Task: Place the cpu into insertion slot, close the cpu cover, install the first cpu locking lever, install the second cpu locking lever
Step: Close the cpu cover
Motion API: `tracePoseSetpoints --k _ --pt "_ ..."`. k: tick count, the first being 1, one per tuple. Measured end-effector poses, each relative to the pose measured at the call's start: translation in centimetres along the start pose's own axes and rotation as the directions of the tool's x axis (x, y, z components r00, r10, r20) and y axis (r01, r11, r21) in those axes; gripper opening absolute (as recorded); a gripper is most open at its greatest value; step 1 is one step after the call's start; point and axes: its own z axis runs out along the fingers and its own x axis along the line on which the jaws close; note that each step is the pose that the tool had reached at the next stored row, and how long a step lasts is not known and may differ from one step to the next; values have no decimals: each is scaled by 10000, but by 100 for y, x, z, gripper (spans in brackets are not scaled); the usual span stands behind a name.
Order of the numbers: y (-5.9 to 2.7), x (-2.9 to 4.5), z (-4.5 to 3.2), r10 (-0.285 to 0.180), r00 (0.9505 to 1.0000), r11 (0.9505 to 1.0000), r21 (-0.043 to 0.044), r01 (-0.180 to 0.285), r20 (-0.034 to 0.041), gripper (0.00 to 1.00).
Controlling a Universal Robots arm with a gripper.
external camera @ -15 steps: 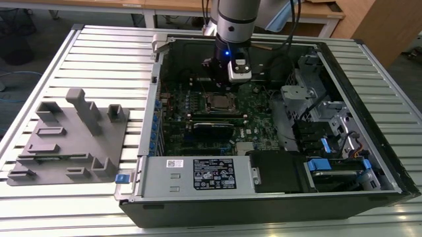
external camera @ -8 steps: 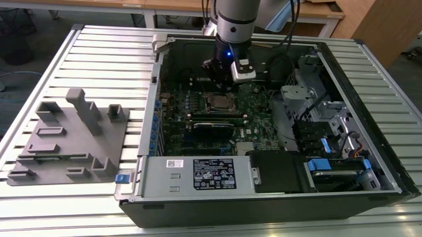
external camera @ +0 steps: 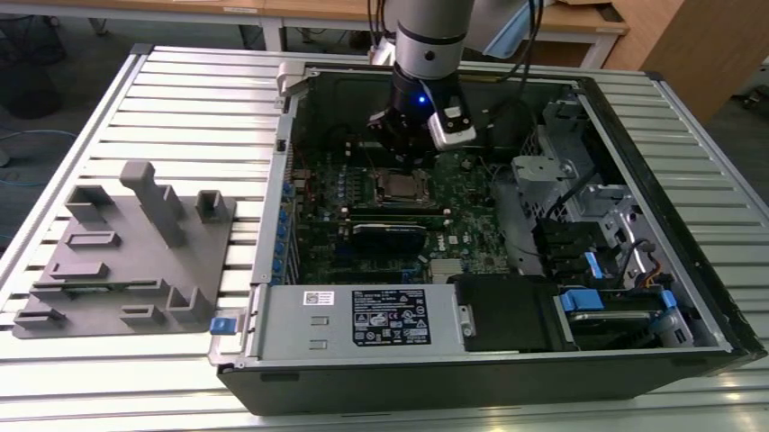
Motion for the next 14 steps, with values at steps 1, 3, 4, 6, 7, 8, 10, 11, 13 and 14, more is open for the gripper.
tracePoseSetpoints --k 1,3,4,6,7,8,10,11,13,14 --pt "0 0 1 -174 9998 9998 -3 174 10 11" --pt "0 0 2 -403 9992 9992 -10 403 36 11" --pt "0 0 3 -493 9988 9988 -14 493 60 11" --pt "0 0 3 -653 9978 9979 -20 654 134 11" --pt "0 1 4 -714 9973 9974 -23 715 177 11" --pt "0 3 5 -759 9969 9971 -25 760 211 11" --pt "-5 10 10 -809 9964 9967 -28 810 236 11" --pt "-9 15 15 -825 9963 9966 -28 826 237 11" --pt "-19 23 26 -848 9961 9964 -27 849 238 11" --pt "-23 28 31 -857 9960 9963 -27 858 238 11"
